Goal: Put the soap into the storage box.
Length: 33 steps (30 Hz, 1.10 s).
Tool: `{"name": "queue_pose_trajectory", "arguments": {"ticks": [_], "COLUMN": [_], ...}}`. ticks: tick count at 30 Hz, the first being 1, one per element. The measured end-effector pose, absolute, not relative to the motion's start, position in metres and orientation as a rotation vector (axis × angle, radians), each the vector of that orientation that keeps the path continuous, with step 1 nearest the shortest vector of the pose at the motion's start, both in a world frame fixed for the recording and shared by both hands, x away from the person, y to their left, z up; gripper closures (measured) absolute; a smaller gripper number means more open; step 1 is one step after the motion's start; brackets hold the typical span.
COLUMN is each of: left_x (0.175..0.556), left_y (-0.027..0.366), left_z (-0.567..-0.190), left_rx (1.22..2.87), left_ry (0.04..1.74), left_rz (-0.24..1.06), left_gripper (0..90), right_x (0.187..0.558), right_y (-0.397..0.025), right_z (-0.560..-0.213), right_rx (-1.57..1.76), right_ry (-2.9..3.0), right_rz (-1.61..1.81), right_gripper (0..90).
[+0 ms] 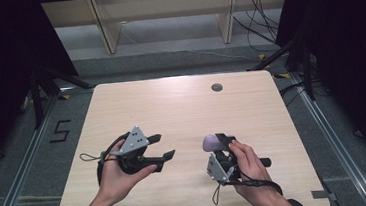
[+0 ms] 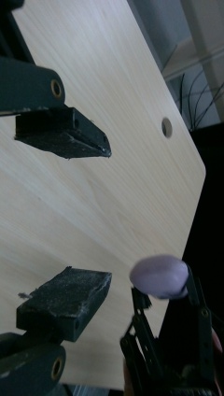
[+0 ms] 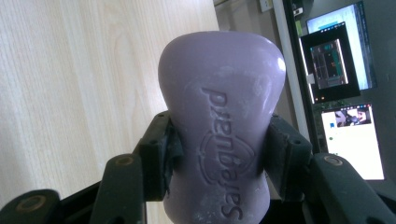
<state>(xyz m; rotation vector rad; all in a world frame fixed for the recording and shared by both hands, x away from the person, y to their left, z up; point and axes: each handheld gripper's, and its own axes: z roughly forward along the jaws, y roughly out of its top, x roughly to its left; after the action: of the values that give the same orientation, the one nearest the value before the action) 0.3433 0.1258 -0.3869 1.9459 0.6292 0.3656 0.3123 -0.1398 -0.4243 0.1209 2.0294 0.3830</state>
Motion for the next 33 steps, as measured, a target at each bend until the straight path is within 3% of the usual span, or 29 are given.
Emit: {"name": "queue_pose_trajectory", "arguments": {"ticks": [18, 33], "left_x": [0.360, 0.369], "left_y": [0.064, 0.050], "left_z": [-0.390, -0.399], "left_rx": [1.954, 1.952], "left_ry": [0.577, 0.576], "left_rz": [0.176, 0.087], "left_gripper": [38.9, 43.5], "right_x": [0.310, 0.310], "right_y": [-0.126, -0.123], "right_z": [-0.423, -0.421], "right_rx": [0.037, -0.009], "right_ry": [2.016, 1.997], "right_rz": [0.414, 0.407], "right_gripper": [50.0, 50.1]}}
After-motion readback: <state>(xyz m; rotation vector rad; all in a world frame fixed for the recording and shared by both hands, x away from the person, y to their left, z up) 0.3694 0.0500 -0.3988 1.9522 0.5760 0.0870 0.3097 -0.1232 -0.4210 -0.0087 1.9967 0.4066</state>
